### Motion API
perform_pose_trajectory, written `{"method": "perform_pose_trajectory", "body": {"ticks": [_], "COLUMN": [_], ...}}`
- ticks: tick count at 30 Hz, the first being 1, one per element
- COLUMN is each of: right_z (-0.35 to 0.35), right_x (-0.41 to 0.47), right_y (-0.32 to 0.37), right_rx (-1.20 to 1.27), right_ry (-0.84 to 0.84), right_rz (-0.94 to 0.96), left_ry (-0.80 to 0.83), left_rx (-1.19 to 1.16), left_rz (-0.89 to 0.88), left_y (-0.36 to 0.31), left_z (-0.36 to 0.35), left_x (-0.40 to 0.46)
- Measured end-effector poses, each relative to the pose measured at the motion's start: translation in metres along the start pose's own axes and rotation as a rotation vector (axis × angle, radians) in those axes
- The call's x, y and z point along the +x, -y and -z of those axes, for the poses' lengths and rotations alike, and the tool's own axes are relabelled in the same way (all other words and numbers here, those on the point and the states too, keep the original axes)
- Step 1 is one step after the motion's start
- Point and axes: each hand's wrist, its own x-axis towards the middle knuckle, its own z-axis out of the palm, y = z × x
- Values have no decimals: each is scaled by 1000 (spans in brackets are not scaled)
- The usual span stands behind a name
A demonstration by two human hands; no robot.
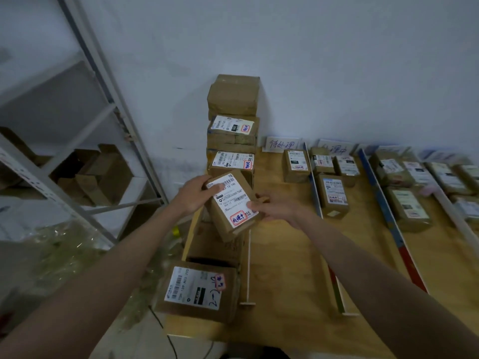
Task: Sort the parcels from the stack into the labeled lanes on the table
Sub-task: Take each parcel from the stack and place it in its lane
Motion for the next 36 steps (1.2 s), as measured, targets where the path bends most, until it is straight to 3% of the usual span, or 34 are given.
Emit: {"method": "perform_pose_trajectory", "body": {"ticks": [7, 14, 20, 25, 36], "right_z": [19, 75, 122, 175, 307], "right_x": [-46, -92, -111, -105, -61], "right_y": [-34, -89, -130, -167, -244], "right_rx": [-34, -39, 19, -7, -100], "right_ry": [-85, -366, -627, -720, -690], "right_rz": [-42, -159, -235, -225, -202], "left_ry": [82, 14, 9, -16, -92], "left_rx": [239, 615, 735, 750, 761], "left_rz": [-185, -380, -382, -394, -268], "left_y": [-30, -77, -97, -115, -171], "left_z": [-34, -108, -166, -211, -318], "left_x": [-2, 2, 17, 36, 91]}}
